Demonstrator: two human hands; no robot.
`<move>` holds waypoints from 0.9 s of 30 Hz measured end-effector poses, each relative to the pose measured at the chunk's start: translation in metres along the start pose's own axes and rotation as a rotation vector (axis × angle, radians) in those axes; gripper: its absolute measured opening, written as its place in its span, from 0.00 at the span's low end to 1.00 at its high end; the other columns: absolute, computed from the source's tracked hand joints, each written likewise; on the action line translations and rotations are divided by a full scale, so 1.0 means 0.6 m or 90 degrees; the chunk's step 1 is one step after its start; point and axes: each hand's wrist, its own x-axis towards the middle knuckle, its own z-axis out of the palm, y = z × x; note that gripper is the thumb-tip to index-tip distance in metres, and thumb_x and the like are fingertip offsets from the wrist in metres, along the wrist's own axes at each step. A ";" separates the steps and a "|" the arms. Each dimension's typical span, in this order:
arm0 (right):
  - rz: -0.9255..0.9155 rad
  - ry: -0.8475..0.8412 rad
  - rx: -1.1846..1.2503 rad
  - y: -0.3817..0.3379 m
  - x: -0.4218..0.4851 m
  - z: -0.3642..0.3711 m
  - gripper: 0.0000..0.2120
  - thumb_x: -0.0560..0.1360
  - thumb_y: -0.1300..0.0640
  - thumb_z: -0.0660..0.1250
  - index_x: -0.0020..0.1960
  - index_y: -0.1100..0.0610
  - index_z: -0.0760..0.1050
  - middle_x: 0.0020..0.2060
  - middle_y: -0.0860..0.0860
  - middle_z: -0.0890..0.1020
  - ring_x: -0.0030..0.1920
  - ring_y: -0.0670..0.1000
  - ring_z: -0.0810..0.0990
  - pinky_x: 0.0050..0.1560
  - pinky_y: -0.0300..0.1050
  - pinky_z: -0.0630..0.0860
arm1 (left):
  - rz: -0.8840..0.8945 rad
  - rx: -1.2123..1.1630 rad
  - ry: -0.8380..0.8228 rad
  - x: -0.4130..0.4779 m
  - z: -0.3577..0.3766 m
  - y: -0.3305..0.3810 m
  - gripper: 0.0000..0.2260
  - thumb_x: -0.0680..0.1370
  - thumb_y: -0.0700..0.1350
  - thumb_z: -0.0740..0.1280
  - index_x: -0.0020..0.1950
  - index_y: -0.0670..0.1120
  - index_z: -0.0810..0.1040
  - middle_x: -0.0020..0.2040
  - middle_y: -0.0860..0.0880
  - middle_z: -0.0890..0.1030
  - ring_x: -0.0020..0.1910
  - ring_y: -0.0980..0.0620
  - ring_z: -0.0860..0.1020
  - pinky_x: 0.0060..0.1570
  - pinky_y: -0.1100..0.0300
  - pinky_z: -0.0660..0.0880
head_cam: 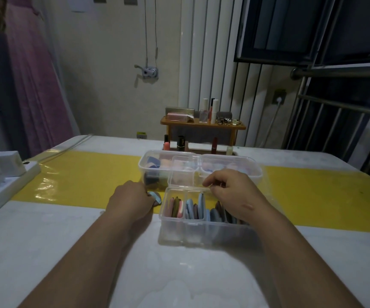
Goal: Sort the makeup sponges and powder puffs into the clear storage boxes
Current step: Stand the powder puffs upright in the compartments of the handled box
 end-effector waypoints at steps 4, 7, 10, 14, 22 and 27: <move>-0.009 -0.001 -0.009 -0.003 -0.001 0.000 0.13 0.80 0.59 0.62 0.53 0.45 0.81 0.50 0.42 0.78 0.48 0.43 0.76 0.51 0.42 0.78 | 0.002 -0.145 0.035 -0.009 -0.009 0.004 0.09 0.73 0.46 0.71 0.48 0.51 0.72 0.46 0.49 0.79 0.45 0.47 0.76 0.41 0.55 0.73; -0.017 0.008 0.008 -0.005 -0.002 -0.004 0.13 0.80 0.60 0.62 0.52 0.44 0.80 0.51 0.43 0.79 0.49 0.43 0.77 0.47 0.37 0.75 | -0.004 -0.274 0.091 -0.015 -0.021 0.009 0.10 0.72 0.38 0.70 0.46 0.50 0.71 0.43 0.48 0.82 0.42 0.47 0.79 0.37 0.55 0.76; -0.016 0.022 0.040 -0.007 -0.002 -0.013 0.12 0.79 0.61 0.63 0.51 0.45 0.81 0.50 0.44 0.81 0.48 0.42 0.77 0.45 0.36 0.74 | 0.022 -0.302 0.189 -0.022 -0.034 0.019 0.09 0.73 0.37 0.69 0.47 0.45 0.70 0.39 0.47 0.78 0.39 0.43 0.75 0.30 0.56 0.66; -0.018 0.049 0.071 -0.001 -0.001 -0.028 0.11 0.79 0.60 0.65 0.53 0.47 0.82 0.47 0.40 0.81 0.46 0.39 0.78 0.42 0.32 0.72 | 0.075 -0.384 0.282 -0.035 -0.045 0.034 0.08 0.74 0.33 0.63 0.42 0.45 0.73 0.39 0.49 0.77 0.38 0.49 0.73 0.32 0.60 0.66; -0.050 -0.019 0.216 -0.016 -0.012 -0.032 0.06 0.80 0.55 0.65 0.52 0.43 0.76 0.47 0.45 0.85 0.47 0.47 0.82 0.43 0.39 0.77 | 0.265 -0.722 0.113 -0.076 -0.048 0.088 0.11 0.77 0.33 0.68 0.47 0.49 0.81 0.45 0.49 0.83 0.46 0.52 0.82 0.48 0.55 0.79; -0.097 -0.008 0.250 -0.023 -0.015 -0.036 0.05 0.77 0.62 0.69 0.49 0.53 0.80 0.42 0.45 0.85 0.42 0.41 0.83 0.39 0.32 0.76 | 0.342 -0.604 0.051 -0.080 -0.039 0.100 0.08 0.77 0.40 0.69 0.50 0.53 0.81 0.47 0.56 0.82 0.51 0.56 0.79 0.50 0.56 0.77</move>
